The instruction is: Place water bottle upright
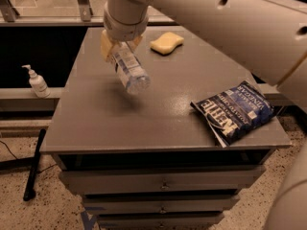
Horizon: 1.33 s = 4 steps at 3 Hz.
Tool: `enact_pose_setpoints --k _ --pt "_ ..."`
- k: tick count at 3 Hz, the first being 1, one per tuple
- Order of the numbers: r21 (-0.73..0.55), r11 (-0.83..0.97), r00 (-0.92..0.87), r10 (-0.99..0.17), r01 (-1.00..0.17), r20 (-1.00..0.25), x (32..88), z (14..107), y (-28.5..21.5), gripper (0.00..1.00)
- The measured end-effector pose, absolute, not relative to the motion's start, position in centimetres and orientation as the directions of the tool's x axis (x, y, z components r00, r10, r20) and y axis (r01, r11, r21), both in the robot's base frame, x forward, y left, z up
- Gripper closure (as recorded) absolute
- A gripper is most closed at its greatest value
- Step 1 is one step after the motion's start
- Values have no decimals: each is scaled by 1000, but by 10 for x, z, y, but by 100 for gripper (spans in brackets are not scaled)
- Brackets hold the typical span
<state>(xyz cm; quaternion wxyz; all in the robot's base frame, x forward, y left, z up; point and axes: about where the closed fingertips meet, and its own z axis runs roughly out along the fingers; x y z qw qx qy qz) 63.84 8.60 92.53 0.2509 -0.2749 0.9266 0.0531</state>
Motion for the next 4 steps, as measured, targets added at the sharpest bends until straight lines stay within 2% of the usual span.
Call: enact_pose_setpoints --k 1,2,3,4 --pt "-21 772 -574 -491 -636 -655 649 969 86 100" --pt "43 703 -460 -417 -710 -784 651 995 89 100" --pt "124 628 -348 -246 -768 -905 657 1027 93 100" --pt "169 603 -262 -69 -779 -963 672 1040 69 100"
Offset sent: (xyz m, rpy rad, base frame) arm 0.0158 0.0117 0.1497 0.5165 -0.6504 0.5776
